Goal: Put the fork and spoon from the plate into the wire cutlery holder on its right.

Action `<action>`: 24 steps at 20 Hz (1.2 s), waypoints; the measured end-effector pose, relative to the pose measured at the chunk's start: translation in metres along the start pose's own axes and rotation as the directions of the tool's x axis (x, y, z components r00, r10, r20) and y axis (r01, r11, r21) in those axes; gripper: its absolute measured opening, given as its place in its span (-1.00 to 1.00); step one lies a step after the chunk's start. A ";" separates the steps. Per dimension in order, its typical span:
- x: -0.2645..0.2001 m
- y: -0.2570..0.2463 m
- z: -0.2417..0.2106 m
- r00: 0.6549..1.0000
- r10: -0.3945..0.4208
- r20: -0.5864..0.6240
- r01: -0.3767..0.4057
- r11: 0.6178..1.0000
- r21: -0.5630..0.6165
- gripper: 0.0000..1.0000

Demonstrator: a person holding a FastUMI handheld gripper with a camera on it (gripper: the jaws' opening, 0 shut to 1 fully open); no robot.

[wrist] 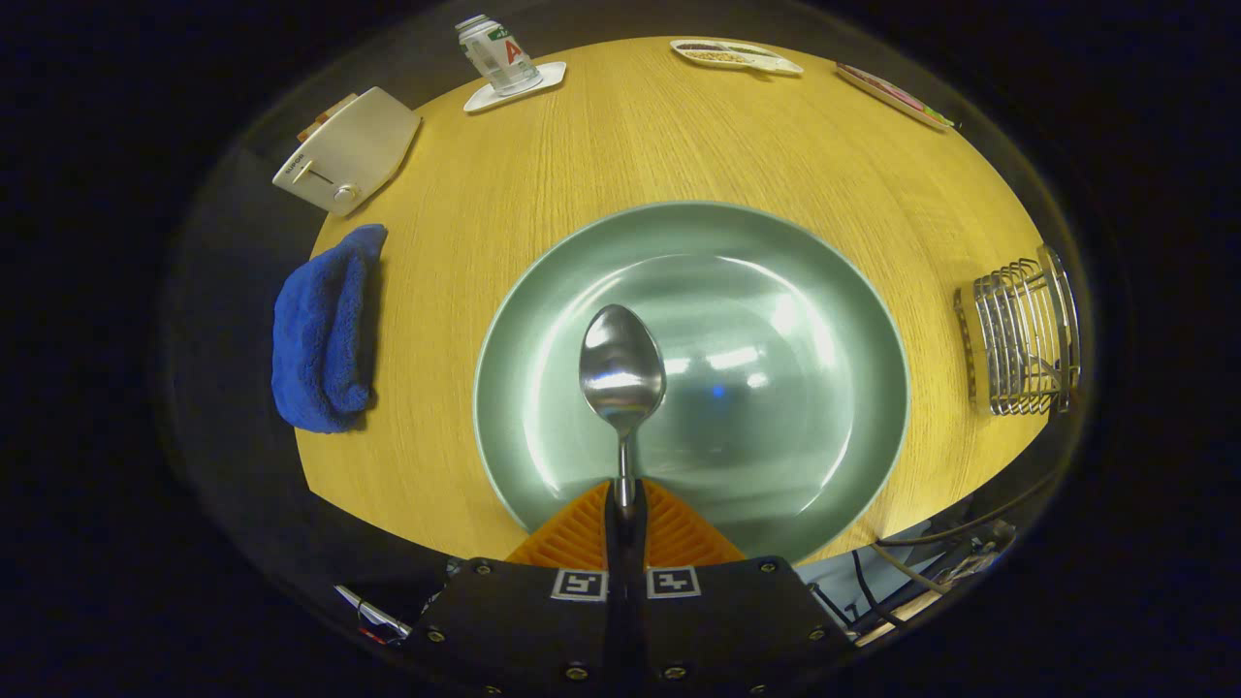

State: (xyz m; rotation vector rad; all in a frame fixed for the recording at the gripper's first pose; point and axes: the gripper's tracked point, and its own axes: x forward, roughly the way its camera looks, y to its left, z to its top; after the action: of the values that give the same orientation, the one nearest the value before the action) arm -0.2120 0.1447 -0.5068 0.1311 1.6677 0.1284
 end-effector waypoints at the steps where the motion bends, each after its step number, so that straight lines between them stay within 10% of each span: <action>1: -0.002 -0.001 0.001 1.000 0.009 0.002 -0.009 1.000 0.016 -0.99; 13: -0.090 -0.055 0.067 0.985 0.050 0.165 -0.069 0.991 0.110 -0.99; 24: -0.163 -0.182 0.060 0.982 -0.064 0.177 0.033 0.984 0.176 -0.99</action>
State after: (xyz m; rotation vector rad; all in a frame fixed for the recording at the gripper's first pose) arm -0.1381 -0.0610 -0.3820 0.2256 1.4957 -0.0640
